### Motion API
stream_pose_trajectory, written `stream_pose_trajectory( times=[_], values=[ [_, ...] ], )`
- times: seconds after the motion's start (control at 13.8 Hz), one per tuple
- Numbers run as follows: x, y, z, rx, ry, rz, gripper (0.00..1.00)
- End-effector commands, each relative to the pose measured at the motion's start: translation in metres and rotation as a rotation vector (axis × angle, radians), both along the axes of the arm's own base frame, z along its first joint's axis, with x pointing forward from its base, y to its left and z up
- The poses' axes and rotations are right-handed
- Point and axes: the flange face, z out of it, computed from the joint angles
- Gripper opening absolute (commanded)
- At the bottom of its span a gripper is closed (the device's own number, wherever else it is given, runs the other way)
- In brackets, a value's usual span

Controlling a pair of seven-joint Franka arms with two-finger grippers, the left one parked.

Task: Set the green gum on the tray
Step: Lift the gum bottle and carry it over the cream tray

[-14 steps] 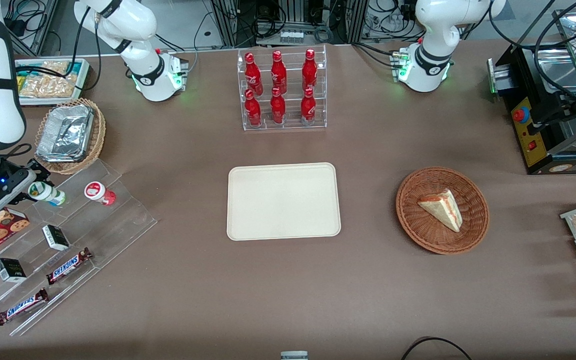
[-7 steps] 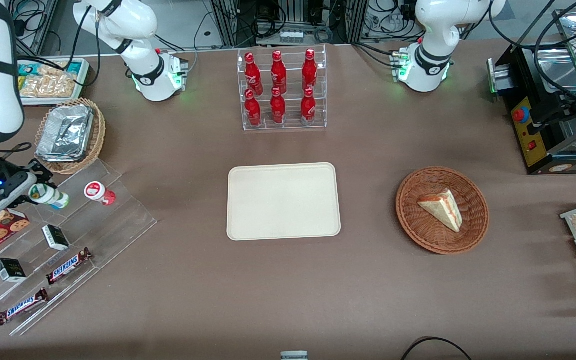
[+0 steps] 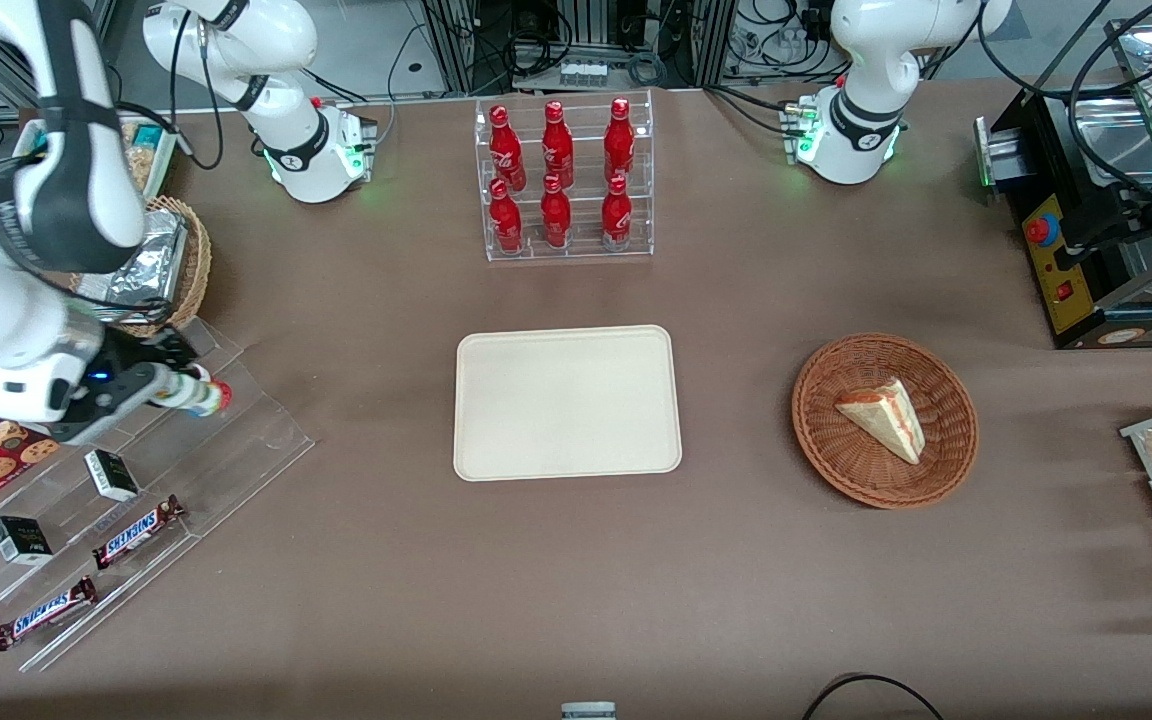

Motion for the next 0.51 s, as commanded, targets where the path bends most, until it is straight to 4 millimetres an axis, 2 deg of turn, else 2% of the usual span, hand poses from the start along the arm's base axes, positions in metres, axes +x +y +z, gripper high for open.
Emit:
stream_pose_trajectory(
  times=[0.0, 0.22, 0.29, 0.43],
  values=[
    [0.004, 0.061, -0.002, -0.014, 0.029, -0.084, 0.00],
    [0.017, 0.136, -0.013, -0.028, 0.035, -0.189, 0.00],
    [0.018, 0.163, -0.023, -0.038, 0.044, -0.214, 0.00],
    [0.023, 0.204, -0.036, -0.041, 0.052, -0.281, 0.00]
  ],
)
